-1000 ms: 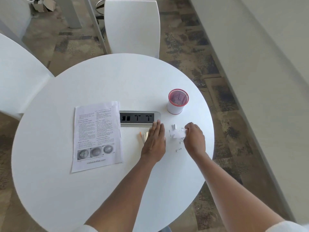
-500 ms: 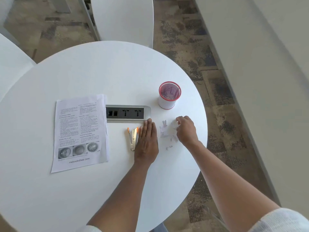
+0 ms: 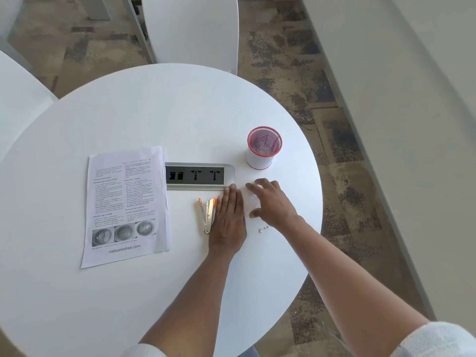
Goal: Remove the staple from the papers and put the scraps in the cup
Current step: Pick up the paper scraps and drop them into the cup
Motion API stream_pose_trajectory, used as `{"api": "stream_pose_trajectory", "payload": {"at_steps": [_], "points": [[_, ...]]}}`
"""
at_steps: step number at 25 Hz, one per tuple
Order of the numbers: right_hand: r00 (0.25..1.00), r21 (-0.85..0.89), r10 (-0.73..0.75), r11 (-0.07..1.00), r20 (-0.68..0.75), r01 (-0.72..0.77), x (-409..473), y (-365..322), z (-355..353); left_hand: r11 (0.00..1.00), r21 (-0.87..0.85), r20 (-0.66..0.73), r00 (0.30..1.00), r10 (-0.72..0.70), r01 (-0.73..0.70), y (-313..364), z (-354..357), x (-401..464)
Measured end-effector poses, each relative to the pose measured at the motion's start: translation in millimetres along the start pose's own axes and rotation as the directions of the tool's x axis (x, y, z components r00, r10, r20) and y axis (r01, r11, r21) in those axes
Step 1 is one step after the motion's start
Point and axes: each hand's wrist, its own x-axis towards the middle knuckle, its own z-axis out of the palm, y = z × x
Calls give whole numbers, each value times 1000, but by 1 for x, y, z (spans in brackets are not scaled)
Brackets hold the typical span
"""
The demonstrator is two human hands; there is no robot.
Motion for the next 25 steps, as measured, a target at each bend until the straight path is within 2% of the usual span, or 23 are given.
{"api": "stream_pose_trajectory", "payload": {"at_steps": [5, 18, 20, 22, 25], "points": [[994, -76, -20, 997, -105, 12, -1, 3, 10, 1000, 12, -9, 1000, 6, -6, 1, 0, 1], [975, -109, -104, 991, -196, 84, 1, -4, 8, 1000, 14, -21, 1000, 10, -10, -2, 6, 1], [970, -14, -73, 997, -233, 71, 3, -2, 7, 1000, 18, -19, 1000, 8, -8, -3, 6, 1], [954, 167, -3, 984, -301, 56, 4, -3, 1, 1000, 18, -24, 1000, 7, -7, -3, 5, 1], [889, 444, 103, 888, -446, 120, 4, -5, -23, 1000, 5, -12, 1000, -4, 4, 0, 4, 1]]}}
